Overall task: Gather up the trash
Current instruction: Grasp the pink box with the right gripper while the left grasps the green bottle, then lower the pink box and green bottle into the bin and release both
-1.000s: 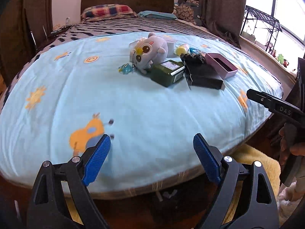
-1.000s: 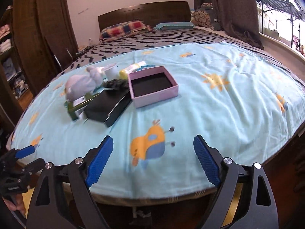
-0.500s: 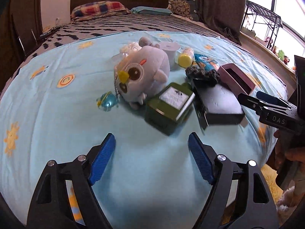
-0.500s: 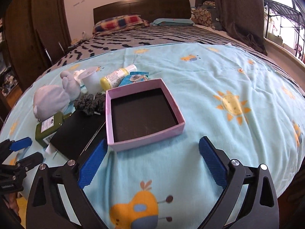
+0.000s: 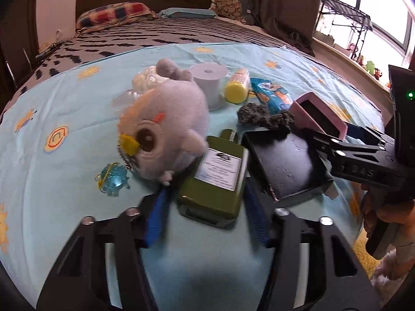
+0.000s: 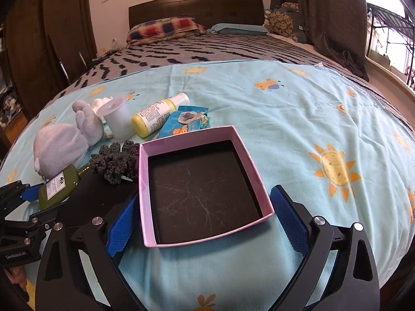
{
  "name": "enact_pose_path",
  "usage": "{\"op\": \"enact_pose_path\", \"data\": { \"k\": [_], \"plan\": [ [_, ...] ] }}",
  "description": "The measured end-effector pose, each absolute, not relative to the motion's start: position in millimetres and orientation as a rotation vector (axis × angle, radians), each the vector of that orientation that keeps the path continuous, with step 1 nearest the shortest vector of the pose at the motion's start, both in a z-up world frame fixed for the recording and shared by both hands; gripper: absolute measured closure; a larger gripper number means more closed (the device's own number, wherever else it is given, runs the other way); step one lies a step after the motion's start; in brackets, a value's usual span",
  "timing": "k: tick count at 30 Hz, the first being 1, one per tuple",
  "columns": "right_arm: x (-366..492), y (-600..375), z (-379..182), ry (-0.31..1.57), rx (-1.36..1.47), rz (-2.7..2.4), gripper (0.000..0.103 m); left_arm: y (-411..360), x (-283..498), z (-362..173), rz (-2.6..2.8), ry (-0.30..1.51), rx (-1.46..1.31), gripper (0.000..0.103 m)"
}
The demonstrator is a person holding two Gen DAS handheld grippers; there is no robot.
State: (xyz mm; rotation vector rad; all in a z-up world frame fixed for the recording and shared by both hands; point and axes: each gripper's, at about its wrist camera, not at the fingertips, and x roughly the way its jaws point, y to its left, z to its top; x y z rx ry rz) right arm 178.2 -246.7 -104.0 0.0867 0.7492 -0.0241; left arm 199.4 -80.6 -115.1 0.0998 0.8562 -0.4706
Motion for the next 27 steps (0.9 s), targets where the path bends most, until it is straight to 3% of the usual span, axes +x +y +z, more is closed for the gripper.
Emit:
{"op": "enact_pose_path", "data": {
  "k": [27],
  "plan": [
    [37.2, -240.4, -76.0, 0.652, 0.142, 0.073, 0.02, -23.9, 64.3, -96.7, -0.368, 0.781, 0.075, 0.059]
  ]
}}
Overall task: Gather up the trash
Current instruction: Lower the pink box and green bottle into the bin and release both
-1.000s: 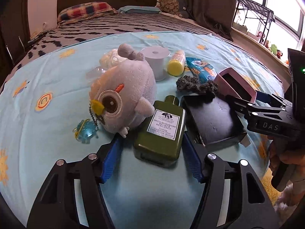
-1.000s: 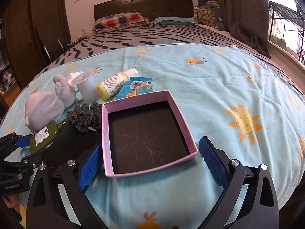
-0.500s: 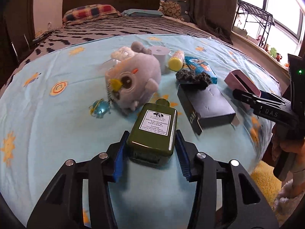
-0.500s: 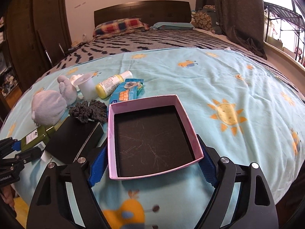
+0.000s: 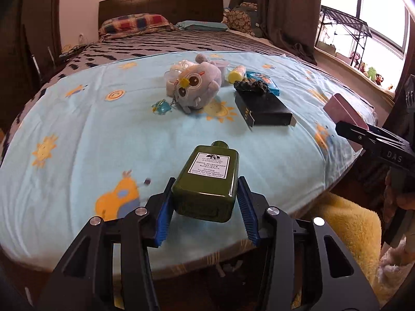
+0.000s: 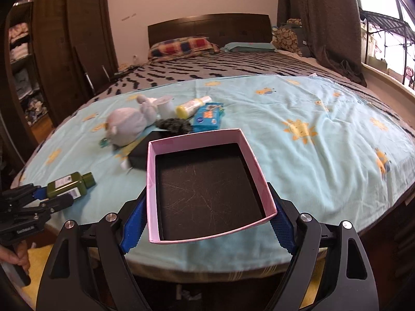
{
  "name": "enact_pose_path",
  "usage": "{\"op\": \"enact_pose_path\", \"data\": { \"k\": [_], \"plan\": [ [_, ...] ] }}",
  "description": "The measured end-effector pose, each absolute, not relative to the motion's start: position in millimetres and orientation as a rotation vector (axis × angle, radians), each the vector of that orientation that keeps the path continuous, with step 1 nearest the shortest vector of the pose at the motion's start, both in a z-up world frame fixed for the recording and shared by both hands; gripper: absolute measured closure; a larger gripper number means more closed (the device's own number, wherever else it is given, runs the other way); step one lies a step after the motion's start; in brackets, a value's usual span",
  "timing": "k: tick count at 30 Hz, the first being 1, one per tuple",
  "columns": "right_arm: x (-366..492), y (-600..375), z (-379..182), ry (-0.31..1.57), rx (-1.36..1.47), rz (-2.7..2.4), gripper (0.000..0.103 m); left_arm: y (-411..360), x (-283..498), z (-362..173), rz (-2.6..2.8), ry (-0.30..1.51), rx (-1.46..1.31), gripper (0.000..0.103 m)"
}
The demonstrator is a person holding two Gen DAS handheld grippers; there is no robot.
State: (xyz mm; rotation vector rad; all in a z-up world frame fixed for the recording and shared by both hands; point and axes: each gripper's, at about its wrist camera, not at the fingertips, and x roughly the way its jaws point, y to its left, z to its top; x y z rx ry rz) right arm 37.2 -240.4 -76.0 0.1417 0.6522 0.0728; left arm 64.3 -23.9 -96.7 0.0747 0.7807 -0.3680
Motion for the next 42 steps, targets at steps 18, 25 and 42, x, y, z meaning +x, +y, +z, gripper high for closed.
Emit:
{"op": "enact_pose_path", "data": {
  "k": [18, 25, 42],
  "plan": [
    [-32.8, -198.3, -150.6, 0.901, 0.195, 0.178, 0.021, -27.6, -23.3, -147.0, -0.401, 0.93, 0.06, 0.062],
    [-32.0, -183.6, -187.4, 0.995, 0.195, 0.183, 0.021, -35.3, -18.5, -189.6, -0.405, 1.033, 0.065, 0.062],
    [-1.8, -166.8, -262.6, 1.181, 0.206, 0.123, 0.021, -47.8, -1.5, -286.6, -0.388, 1.262, 0.03, 0.062]
  ]
}}
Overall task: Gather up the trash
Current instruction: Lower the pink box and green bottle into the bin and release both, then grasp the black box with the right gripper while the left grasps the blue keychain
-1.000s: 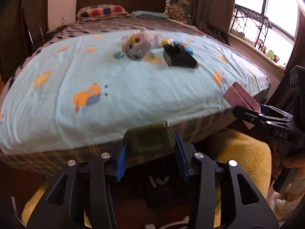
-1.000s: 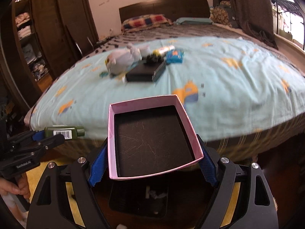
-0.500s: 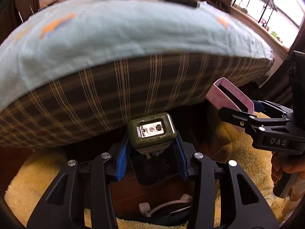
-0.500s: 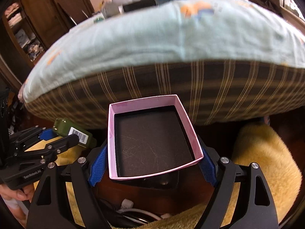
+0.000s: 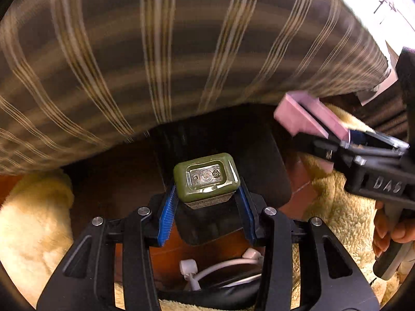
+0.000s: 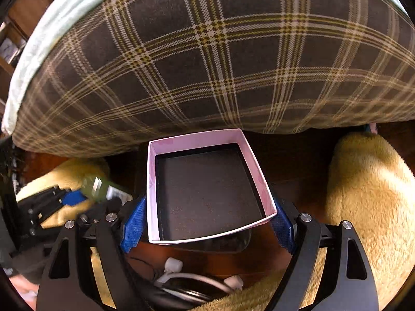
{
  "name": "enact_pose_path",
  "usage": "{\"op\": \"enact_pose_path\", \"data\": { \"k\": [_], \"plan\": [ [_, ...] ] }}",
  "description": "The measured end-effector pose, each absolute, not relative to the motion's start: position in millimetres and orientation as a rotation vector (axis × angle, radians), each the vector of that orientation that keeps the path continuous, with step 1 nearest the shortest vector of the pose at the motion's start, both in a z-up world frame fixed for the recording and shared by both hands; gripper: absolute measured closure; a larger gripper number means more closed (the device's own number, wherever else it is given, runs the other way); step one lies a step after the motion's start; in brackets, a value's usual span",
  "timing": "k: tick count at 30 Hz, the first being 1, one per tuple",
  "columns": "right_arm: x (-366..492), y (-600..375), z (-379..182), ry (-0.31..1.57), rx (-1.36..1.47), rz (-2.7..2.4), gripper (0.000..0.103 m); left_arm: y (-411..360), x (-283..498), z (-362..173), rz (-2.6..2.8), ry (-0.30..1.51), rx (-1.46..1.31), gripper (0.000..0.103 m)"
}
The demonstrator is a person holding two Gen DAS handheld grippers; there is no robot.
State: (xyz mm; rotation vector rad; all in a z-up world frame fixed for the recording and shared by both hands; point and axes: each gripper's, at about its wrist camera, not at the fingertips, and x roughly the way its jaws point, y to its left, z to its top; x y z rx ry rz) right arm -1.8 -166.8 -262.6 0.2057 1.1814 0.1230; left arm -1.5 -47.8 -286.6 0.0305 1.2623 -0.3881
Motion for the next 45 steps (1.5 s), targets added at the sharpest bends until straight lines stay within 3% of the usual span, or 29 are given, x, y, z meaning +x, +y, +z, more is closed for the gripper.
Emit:
{"op": "enact_pose_path", "data": {
  "k": [11, 15, 22, 36, 45],
  "plan": [
    [19.9, -155.6, -269.2, 1.209, 0.187, 0.12, 0.019, -61.2, -2.1, -295.6, -0.384, 1.284, 0.077, 0.061],
    [28.3, -160.8, -262.3, 1.199, 0.185, 0.102, 0.014, -60.7, -2.0, -289.8, -0.371, 1.268, 0.076, 0.041],
    [26.0, -176.2, -246.0, 1.165, 0.199, 0.082, 0.013, -54.1, 2.3, -278.2, -0.353, 1.241, 0.079, 0.03],
    [3.2, -210.7, -137.1, 0.871, 0.218, 0.084, 0.012, -40.4, -2.2, -190.8, -0.349, 1.046, 0.073, 0.021],
    [39.7, -204.6, -91.8, 0.74, 0.187, 0.113, 0.01, -16.7, 26.5, -143.3, -0.28, 0.913, 0.098, 0.02]
  ]
}}
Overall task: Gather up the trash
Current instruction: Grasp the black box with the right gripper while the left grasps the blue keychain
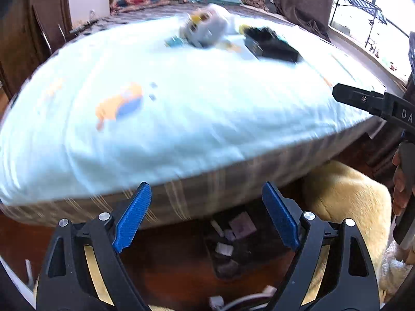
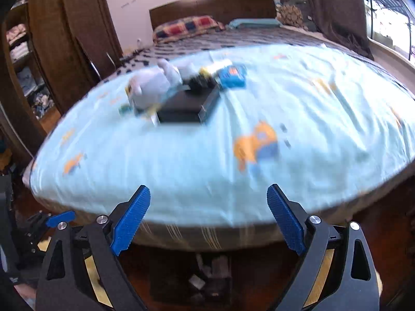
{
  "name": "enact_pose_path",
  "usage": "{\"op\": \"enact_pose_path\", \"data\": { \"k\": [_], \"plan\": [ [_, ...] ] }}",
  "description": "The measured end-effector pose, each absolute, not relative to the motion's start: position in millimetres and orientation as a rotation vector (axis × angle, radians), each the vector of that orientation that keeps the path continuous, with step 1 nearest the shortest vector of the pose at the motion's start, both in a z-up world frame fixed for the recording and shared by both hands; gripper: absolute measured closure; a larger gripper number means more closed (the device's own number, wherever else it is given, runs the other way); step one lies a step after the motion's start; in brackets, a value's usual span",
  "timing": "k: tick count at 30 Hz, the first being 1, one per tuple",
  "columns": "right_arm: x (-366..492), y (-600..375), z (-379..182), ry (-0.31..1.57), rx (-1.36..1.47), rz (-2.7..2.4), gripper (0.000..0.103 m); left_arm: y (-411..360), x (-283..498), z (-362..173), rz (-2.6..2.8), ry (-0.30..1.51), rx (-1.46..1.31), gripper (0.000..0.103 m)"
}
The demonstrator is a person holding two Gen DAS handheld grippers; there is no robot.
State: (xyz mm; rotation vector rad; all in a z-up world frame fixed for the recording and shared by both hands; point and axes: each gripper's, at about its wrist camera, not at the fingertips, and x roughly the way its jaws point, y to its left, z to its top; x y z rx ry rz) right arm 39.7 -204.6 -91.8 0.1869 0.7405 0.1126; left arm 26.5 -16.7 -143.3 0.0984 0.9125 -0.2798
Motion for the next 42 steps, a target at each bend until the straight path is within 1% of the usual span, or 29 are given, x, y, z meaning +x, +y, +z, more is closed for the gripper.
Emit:
{"op": "enact_pose_path", "data": {
  "k": [3, 7, 16, 21, 27, 28, 29, 30, 31, 36, 38, 40, 42],
  "plan": [
    [58.5, -197.8, -82.4, 0.727, 0.196, 0.118, 0.01, -11.9, 41.7, -131.7, -0.27, 0.88, 0.097, 0.02],
    [81.1, -188.2, -81.7, 0.729, 0.203, 0.084, 0.01, -9.7, 62.4, -121.8, -0.279, 0.855, 0.063, 0.019],
    [126.1, -169.1, -84.2, 0.75, 0.195, 0.04, 0.008, -9.9, 97.3, -101.4, -0.274, 0.792, 0.105, 0.019],
    [152.0, -163.4, -98.2, 0.792, 0.142, -0.019, 0.008, -3.3, 121.7, -101.0, -0.273, 0.8, 0.083, 0.019],
    [163.3, -159.1, -106.4, 0.786, 0.076, -0.045, 0.01, 3.2, 162.2, -105.4, -0.235, 0.775, 0.064, 0.02],
    [163.8, -159.9, -106.7, 0.784, 0.074, -0.048, 0.011, 3.7, 168.1, -106.2, -0.23, 0.771, 0.067, 0.024],
    [163.8, -160.5, -107.0, 0.78, 0.07, -0.05, 0.015, 2.7, 175.3, -108.3, -0.229, 0.772, 0.071, 0.026],
    [163.8, -161.0, -107.3, 0.777, 0.064, -0.049, 0.02, 1.5, 182.6, -111.2, -0.231, 0.778, 0.073, 0.031],
    [164.6, -161.7, -108.0, 0.776, 0.061, -0.047, 0.021, 0.6, 189.2, -113.9, -0.234, 0.784, 0.074, 0.034],
    [166.5, -166.2, -109.6, 0.775, 0.059, -0.023, 0.022, -8.2, 210.1, -115.7, -0.246, 0.781, 0.093, 0.036],
    [166.4, -166.9, -110.0, 0.774, 0.064, -0.019, 0.022, -13.6, 215.3, -114.1, -0.261, 0.785, 0.104, 0.042],
    [166.0, -167.1, -111.1, 0.777, 0.067, -0.016, 0.022, -20.7, 222.5, -115.0, -0.256, 0.799, 0.131, 0.057],
    [166.8, -168.6, -111.9, 0.783, 0.075, -0.011, 0.022, -25.1, 228.4, -116.7, -0.245, 0.812, 0.142, 0.064]
  ]
}}
